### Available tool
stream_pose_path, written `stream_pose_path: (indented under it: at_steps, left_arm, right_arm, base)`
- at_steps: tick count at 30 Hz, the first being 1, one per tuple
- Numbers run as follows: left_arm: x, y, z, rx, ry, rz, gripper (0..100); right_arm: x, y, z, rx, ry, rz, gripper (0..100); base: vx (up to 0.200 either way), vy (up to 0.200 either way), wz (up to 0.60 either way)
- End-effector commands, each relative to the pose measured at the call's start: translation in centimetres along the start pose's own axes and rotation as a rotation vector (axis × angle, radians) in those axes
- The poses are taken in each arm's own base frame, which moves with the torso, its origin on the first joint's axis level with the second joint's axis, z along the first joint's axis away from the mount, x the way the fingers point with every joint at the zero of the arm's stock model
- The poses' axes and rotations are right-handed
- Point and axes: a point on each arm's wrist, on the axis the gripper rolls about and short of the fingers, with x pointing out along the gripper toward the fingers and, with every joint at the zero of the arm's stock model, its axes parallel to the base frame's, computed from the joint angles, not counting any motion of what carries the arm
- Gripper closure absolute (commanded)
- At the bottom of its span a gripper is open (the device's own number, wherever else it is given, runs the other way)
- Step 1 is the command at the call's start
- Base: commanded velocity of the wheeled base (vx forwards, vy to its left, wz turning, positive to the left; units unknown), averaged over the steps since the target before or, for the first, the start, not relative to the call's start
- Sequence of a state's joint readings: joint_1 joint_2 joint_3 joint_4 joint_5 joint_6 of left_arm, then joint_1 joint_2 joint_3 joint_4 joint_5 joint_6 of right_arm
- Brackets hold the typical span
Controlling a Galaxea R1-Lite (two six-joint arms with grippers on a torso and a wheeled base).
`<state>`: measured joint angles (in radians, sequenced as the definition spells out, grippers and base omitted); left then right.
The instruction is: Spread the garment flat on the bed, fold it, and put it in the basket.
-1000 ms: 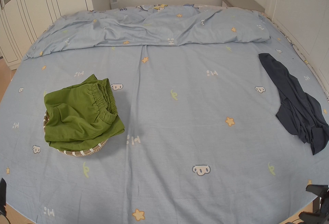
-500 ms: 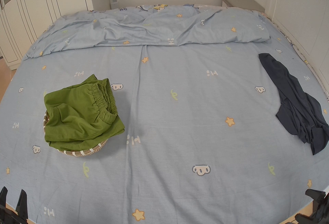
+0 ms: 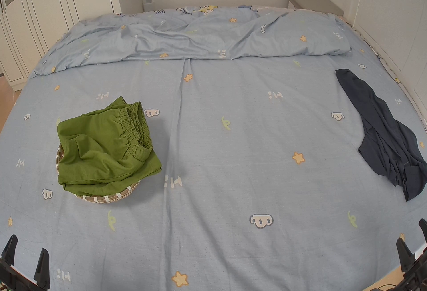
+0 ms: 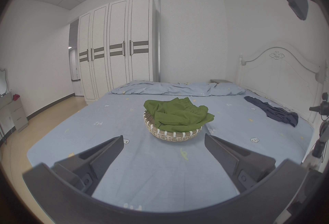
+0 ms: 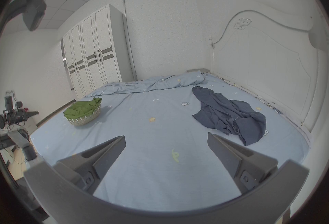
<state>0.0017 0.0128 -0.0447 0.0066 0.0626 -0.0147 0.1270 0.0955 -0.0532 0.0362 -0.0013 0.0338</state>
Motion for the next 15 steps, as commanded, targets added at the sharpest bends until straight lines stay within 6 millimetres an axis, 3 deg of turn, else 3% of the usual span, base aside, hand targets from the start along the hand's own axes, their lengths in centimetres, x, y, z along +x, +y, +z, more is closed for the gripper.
stream_pose_path:
  at_steps: [1,4,15]
  left_arm:
    - [0.33,-0.04,-1.16,0.017,0.038,-0.021,0]
    - [0.32,-0.04,-1.17,0.003,0.039,-0.018,0]
    - [0.31,-0.03,-1.16,0.003,0.036,-0.019,0]
  right_arm:
    - [0.24,-0.02,-0.47,-0.016,0.011,-0.025,0]
    - [-0.11,0.27,-0.82,-0.005,-0.034,-0.180,0]
    - [-0.28,0.23,-1.34,-0.021,-0.080,-0.132,0]
  base:
    - [0.000,0.000,0.00]
    - [0.000,0.000,0.00]
    - [0.000,0.000,0.00]
